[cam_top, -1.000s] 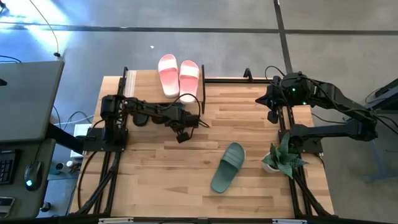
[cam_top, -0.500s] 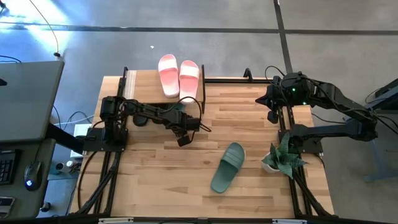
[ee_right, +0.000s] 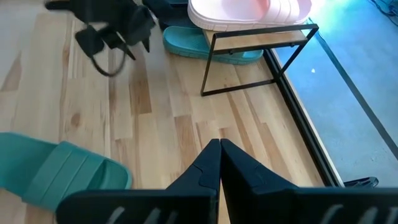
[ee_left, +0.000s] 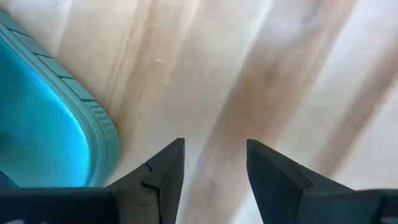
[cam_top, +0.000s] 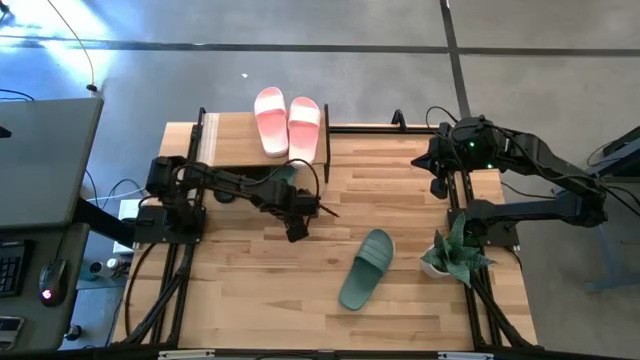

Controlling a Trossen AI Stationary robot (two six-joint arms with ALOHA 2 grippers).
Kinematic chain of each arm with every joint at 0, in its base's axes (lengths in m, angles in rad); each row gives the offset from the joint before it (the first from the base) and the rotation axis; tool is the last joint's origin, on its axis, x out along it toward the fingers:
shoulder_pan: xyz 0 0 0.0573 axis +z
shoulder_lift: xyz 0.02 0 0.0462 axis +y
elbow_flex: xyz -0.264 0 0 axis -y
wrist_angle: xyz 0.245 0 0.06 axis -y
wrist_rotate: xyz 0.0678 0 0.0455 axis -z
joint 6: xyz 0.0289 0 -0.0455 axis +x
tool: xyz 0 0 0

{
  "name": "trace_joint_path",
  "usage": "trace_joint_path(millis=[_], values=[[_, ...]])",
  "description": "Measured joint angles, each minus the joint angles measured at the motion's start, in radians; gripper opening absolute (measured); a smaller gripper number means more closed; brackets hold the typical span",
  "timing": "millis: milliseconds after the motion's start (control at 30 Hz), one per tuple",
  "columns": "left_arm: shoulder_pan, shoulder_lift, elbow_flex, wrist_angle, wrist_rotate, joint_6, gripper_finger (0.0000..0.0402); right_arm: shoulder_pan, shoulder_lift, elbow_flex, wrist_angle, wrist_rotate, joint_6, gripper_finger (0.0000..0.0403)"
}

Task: Pick and place slides into the shelf
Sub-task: Put the green slide under the shelf

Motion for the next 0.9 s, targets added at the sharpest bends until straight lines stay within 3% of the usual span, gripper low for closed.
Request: trace_joint_path(millis=[433,700,900], values=[[-0.228,-0.199,0.0,0.046,-0.082,-0.246,0.0131,0.0,0.0,0.0,-0.004,-0.004,0.001,0.0],[-0.349,-0.346,0.0,0.245,-0.192,-0.346,0.0117,0.0,0.0,0.0,-0.009,-0.034,0.0,0.0],[-0.421,-0.439,0.001,0.431,-0.284,-0.336,0.0105,0.0,0.0,0.0,-0.034,-0.054,0.0,0.0]])
